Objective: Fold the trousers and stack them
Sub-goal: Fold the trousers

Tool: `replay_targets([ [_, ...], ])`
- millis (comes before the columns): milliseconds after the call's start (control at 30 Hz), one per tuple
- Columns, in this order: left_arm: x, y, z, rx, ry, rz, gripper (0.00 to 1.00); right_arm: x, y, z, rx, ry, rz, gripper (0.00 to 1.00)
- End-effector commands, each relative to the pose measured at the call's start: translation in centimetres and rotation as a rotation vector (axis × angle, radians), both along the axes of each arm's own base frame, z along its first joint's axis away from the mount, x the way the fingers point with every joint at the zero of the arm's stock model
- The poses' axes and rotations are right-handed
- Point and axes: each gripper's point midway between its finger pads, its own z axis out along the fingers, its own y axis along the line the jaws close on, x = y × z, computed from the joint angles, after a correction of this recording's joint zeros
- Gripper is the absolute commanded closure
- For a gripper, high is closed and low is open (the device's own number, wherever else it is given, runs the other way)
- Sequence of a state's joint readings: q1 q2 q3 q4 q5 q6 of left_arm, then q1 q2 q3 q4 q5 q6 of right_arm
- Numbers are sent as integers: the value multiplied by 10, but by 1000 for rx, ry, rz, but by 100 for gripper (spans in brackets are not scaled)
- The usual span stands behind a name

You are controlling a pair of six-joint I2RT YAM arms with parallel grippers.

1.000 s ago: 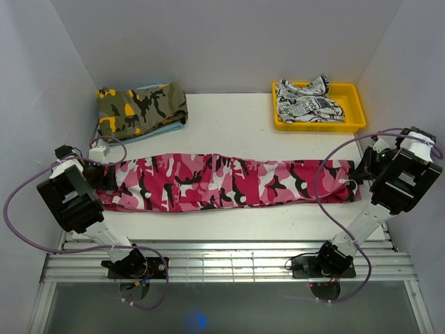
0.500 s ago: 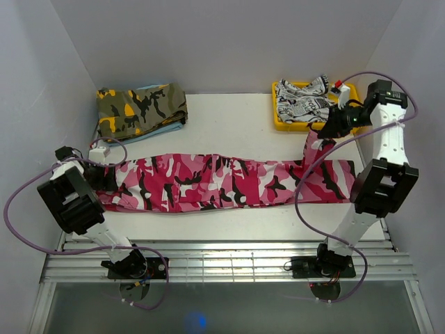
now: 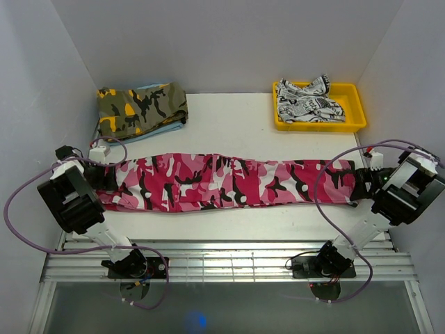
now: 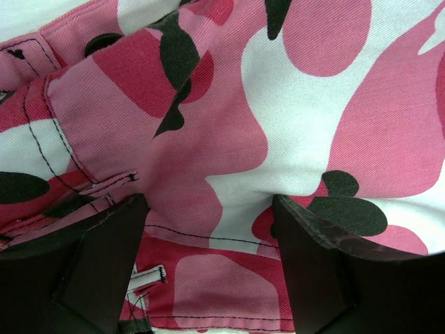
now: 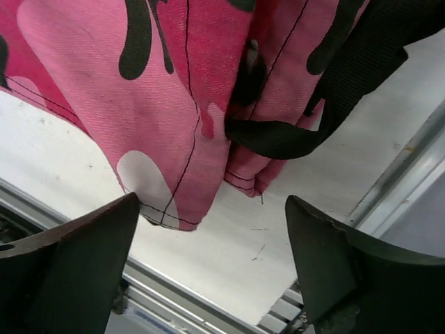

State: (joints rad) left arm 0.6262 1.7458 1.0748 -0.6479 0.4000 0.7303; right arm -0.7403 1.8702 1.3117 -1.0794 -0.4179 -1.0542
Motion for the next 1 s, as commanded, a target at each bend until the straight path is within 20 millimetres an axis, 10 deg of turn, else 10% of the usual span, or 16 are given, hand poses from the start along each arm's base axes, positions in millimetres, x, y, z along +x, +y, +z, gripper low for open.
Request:
replay_targets([
  [0,-28,-10,-33,-54,136,25,15,24,-33,18,-67,-81,-26,6],
  [200,-30,-11,-37,-59,149,24,15,87,-31,75,77,-233,-147,17],
  [433,-32,-11,-42,-62,164,20,15,132,-7,57,-3,-232,-51,33],
  [967,-29,-5,-56,-81,215,60,15,128,7,43,-38,-65,-206,35],
])
